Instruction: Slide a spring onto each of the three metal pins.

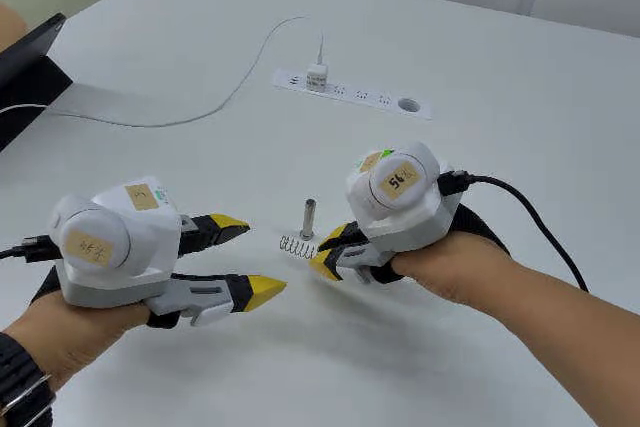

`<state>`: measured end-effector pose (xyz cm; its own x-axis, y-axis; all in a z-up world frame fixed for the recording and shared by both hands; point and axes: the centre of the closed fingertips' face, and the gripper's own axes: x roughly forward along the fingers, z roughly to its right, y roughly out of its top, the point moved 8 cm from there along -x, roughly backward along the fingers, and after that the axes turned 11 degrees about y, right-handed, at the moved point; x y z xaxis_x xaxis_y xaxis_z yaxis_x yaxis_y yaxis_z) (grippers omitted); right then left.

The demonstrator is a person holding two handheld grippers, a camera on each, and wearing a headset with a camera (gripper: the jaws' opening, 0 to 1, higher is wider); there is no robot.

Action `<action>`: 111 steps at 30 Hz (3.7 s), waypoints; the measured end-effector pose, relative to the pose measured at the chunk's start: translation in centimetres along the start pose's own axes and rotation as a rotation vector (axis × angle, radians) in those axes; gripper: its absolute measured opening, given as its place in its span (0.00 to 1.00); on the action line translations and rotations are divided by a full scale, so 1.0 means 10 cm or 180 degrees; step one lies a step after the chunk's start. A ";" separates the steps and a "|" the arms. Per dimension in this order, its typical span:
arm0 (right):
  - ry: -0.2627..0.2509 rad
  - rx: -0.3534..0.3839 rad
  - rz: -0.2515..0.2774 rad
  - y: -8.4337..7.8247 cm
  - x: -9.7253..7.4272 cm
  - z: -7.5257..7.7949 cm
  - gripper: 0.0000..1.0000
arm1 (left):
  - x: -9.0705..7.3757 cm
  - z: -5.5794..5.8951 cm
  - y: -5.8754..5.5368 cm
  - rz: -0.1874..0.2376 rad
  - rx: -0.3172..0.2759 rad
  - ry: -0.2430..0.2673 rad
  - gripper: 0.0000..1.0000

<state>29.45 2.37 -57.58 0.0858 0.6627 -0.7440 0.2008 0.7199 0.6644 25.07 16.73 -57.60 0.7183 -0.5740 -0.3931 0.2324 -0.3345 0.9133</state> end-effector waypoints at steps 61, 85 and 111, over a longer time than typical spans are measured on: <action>0.0583 -0.0688 -0.0210 0.40 -0.43 -0.31 0.11 | 0.11 0.22 0.07 0.0128 0.0556 -0.0327 0.11; 0.0543 -0.0659 0.0117 0.60 -0.40 -0.36 0.11 | 0.12 0.26 0.10 0.0175 0.0406 -0.0328 0.11; 0.0419 -0.0660 0.0114 0.64 -0.49 -0.24 0.11 | 0.11 0.15 0.07 0.0183 0.0224 -0.0192 0.25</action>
<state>27.93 4.22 -49.48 -0.0413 0.7001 -0.7129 -0.0057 0.7133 0.7008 25.02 14.70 -57.52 0.6879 -0.6371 -0.3478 0.1438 -0.3501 0.9256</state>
